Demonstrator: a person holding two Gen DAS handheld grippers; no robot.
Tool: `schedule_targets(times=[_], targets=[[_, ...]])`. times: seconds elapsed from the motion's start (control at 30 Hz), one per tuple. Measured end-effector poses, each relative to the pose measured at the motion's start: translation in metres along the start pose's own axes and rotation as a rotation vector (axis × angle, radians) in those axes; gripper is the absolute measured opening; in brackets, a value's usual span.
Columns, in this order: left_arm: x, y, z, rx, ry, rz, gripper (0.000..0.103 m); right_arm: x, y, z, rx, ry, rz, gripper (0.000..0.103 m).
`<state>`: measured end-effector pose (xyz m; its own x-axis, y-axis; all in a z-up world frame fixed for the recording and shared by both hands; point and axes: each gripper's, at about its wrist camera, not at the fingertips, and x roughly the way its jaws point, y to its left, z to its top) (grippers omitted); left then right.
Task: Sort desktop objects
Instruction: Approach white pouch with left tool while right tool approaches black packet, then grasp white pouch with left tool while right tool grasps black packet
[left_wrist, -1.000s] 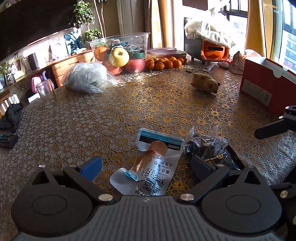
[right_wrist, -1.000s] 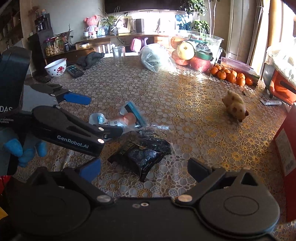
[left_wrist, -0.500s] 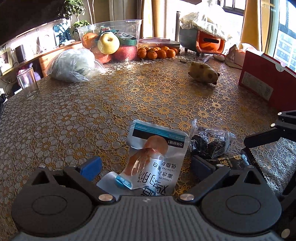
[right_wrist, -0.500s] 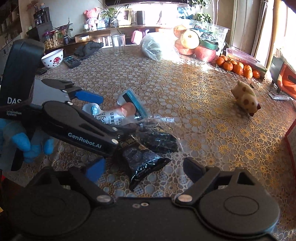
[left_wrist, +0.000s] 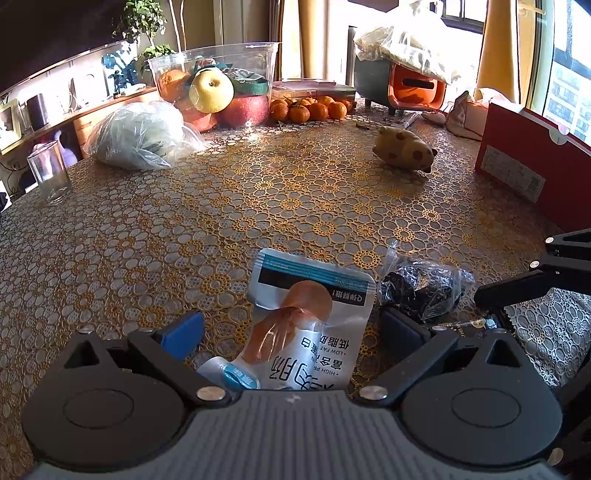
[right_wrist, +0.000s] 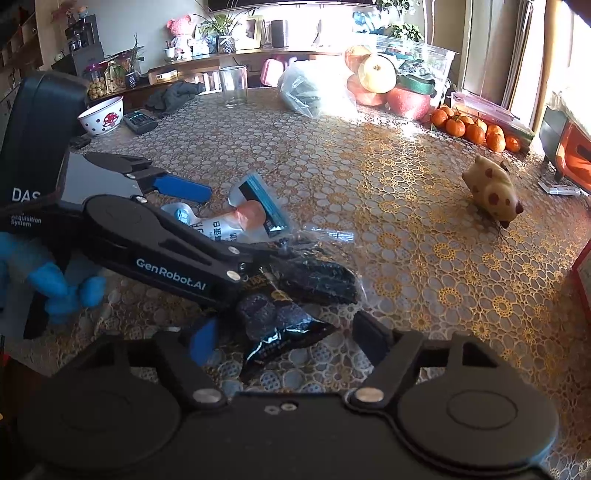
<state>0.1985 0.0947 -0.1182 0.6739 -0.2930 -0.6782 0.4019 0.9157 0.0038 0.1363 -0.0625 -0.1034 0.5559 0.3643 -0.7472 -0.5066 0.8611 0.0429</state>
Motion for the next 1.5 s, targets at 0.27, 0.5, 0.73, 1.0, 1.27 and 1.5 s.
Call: schedule_targets(times=[0.27,0.5,0.73,1.0,1.27,1.5], targets=[[-0.002,-0.005,0.005,0.008,-0.014,0.000,0.071,-0.003,0.000,0.000,-0.004,0.002,0.010,0.062],[-0.004,-0.009,0.006,-0.003,-0.008,0.018,0.069,-0.007,-0.003,0.000,0.012,0.004,0.019,0.052],[-0.012,-0.013,0.007,-0.020,-0.007,0.024,0.068,-0.015,-0.008,-0.002,0.023,-0.003,0.014,0.049],[-0.024,-0.017,0.005,-0.060,0.018,0.048,0.068,-0.031,-0.017,-0.007,0.053,-0.010,0.007,0.049],[-0.034,-0.030,0.009,-0.085,0.042,0.083,0.065,-0.052,-0.029,-0.012,0.088,-0.039,-0.012,0.049],[-0.051,-0.039,0.015,-0.111,0.013,0.102,0.064,-0.072,-0.042,-0.012,0.109,-0.083,-0.044,0.049]])
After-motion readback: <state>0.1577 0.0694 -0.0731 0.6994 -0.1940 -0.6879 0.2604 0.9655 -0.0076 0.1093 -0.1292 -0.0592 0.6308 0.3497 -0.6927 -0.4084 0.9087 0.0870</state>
